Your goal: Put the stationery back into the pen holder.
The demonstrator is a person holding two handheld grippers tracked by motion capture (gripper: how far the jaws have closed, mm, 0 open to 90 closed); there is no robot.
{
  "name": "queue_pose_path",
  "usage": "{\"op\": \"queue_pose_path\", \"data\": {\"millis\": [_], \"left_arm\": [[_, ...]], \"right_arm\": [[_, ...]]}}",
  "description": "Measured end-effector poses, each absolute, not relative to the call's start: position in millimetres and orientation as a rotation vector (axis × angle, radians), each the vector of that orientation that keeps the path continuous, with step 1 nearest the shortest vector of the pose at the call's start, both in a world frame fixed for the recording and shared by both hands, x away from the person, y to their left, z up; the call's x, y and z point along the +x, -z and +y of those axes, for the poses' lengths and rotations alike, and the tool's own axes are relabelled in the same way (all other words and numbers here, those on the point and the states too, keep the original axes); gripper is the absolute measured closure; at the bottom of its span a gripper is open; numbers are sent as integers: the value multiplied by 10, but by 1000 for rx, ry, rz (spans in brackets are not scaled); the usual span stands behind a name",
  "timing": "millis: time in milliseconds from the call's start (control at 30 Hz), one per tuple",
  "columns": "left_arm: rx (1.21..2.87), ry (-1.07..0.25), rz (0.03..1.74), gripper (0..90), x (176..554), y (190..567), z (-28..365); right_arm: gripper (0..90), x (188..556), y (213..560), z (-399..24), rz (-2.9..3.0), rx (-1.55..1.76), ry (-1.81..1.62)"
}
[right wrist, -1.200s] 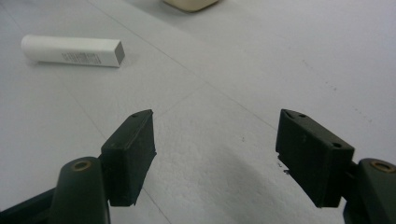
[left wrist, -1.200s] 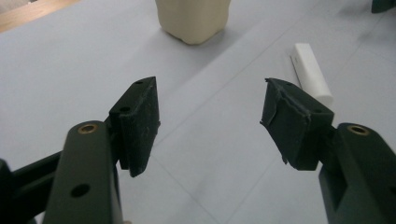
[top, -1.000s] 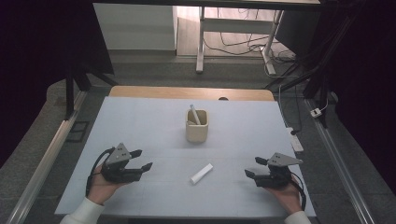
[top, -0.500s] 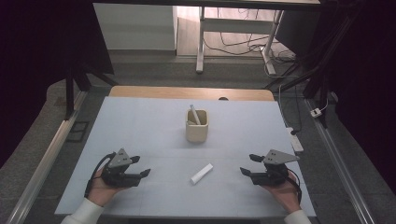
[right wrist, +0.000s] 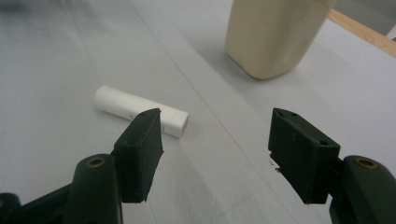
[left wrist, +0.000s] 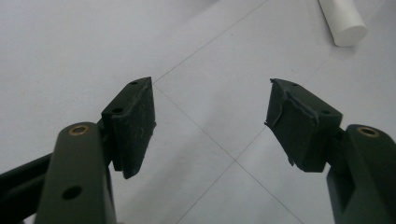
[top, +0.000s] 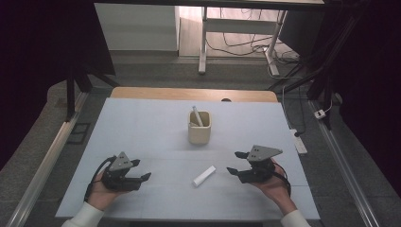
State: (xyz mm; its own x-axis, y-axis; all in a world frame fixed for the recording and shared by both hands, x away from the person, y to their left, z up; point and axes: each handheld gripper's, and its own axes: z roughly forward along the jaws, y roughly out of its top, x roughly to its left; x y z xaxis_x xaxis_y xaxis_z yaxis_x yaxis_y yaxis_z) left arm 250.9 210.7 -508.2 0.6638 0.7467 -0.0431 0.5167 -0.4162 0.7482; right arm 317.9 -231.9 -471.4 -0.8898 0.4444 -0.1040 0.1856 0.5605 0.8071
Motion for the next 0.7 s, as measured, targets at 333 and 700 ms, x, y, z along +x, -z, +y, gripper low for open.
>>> {"op": "queue_pose_path", "data": {"millis": [333,700], "left_arm": [[2109,-396,984,320,2496,5084,2142],[2097,-398,995,318,2493,5086,2172]], "right_arm": [[343,3245,4736,-2010,2618,378,-1212],[337,3285,4685,-1727,2708,215,-1108]]}}
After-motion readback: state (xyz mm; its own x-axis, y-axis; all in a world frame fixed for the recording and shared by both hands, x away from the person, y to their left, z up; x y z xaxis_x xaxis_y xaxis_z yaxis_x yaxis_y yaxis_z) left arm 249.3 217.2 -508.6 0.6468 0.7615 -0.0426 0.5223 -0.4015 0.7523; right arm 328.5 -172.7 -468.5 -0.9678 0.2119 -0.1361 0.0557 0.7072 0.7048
